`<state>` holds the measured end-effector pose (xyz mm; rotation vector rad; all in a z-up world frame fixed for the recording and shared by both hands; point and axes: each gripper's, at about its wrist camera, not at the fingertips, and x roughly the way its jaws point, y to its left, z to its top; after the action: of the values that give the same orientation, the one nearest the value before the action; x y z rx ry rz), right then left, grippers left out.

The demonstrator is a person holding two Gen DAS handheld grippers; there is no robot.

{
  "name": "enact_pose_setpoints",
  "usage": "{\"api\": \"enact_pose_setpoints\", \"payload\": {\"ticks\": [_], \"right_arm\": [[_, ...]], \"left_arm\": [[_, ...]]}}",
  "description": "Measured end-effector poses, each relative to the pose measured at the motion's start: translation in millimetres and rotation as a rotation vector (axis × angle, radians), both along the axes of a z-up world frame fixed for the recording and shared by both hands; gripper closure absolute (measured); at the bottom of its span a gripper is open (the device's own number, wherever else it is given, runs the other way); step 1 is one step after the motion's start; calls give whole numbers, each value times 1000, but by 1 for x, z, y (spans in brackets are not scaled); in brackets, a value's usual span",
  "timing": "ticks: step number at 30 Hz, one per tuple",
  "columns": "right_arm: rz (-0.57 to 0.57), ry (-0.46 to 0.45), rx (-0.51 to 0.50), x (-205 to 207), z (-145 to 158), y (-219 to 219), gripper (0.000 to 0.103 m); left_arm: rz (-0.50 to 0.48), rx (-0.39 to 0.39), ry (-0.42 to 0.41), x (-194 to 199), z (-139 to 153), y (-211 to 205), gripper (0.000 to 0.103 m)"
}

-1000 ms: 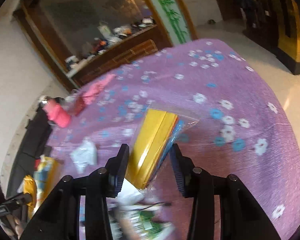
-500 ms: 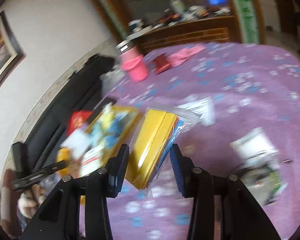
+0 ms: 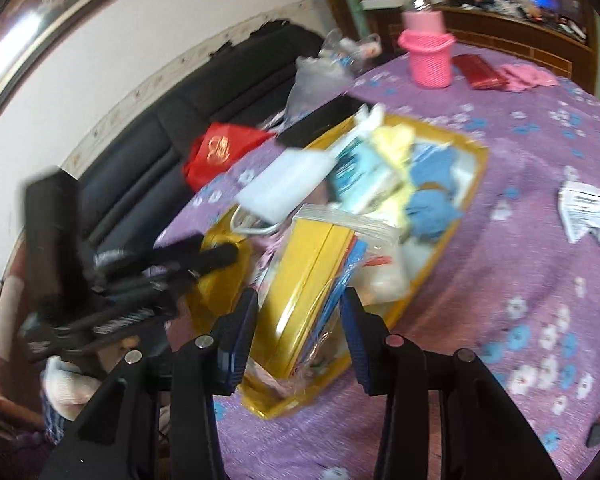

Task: Organize soft objects
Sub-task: 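Carry both yellow packs to the box and release them inside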

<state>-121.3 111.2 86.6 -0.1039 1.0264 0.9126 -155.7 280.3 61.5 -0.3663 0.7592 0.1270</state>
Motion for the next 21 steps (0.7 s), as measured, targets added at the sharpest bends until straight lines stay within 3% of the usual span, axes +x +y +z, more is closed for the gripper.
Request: {"api": "enact_pose_setpoints", "payload": {"ticks": [6,9,13,14,17,19,20,21], "right_arm": [[-50,-8,-156,11,-27,23,60],[-54,3,-144,9,-22,23,57],[-53,-51,-84,-5,-3,8,38],[-63,-75,-56,-9,4,1,37],[-108,-136,22,-19,20,-25,31],[-166,-178,69,-25,28,-46,25],[-186,-189,81,-26,29,-51,24],[-214,-199,95,-26,30,-58,24]], "left_arm": [[53,125,-112,-19,26,-5,21],[82,203,-145,-23,32,-11,15],[125,275,-181,-30,39,-16,14],[168,315,-209,-36,43,-19,14],[292,421,-341,-60,60,-34,0],[299,411,-463,-75,69,-43,0],[264,362,-507,-76,72,-46,0],[222,319,-487,-68,73,-48,0]]}}
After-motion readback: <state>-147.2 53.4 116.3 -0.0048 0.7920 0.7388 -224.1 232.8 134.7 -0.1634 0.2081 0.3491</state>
